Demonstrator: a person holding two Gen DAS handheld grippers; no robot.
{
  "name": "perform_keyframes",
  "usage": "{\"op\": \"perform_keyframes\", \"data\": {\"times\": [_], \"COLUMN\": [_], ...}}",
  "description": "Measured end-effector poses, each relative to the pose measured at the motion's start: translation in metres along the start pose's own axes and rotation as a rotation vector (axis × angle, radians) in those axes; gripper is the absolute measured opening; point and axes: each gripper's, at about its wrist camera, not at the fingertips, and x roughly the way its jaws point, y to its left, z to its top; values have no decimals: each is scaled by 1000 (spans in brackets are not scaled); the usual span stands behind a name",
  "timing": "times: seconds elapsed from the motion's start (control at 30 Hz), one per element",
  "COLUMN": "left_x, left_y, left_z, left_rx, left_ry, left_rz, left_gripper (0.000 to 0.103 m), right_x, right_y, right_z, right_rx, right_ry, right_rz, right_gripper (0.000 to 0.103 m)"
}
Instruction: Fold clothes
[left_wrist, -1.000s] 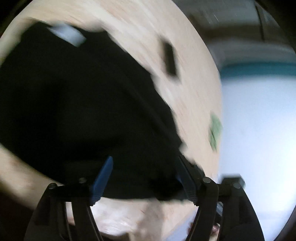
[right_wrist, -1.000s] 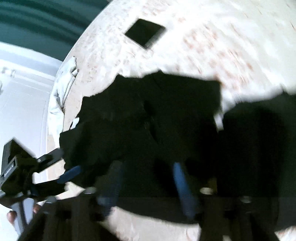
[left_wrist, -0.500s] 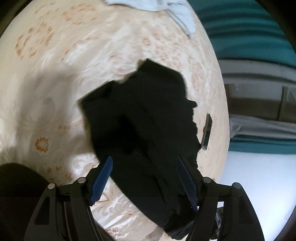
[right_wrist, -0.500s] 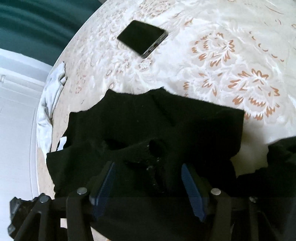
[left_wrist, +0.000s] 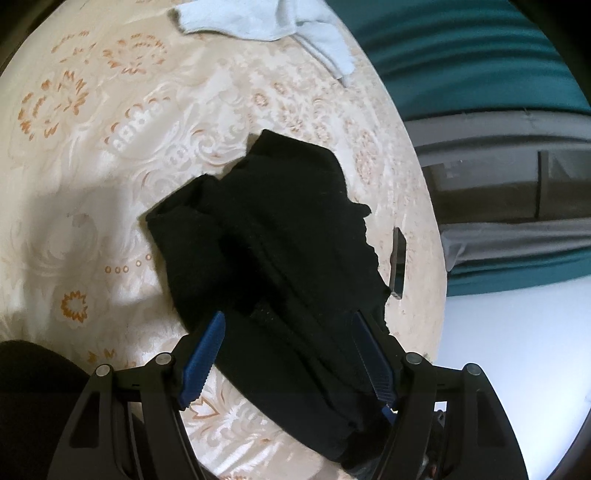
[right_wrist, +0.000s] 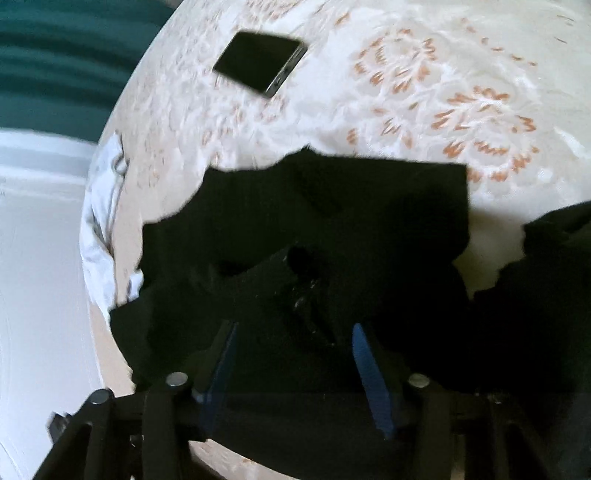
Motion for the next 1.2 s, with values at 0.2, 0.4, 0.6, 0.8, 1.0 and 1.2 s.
{"op": "perform_keyframes", "data": {"times": [0.2,0.4,0.6,0.8,1.0,1.2], "left_x": [-4,-5,-4,-5,-1,-1], "left_y": [4,6,8,9,10,11], "left_z": [-1,0,2,2,3,4], "left_rx": [4,-5,-20,-24,-25,-39], "left_ry": [-13,-14,-13,-13,-11,-14], "left_rz": [-8,-23,-46,-68,-67,-86], "left_gripper": [73,73,73,74,74,74], "right_x": [15,29,-10,4,32,32], "right_y": [4,-5,3,8,3,23], "right_z": [3,8,1,11,22,7], "right_rx": [5,39,35,12,-31,-176], "right_ry": [-10,22,-57,-43,12,21], "right_rz": [-66,-120,-13,-25,-108,-154], "right_gripper": [50,48,50,50,48,7]}}
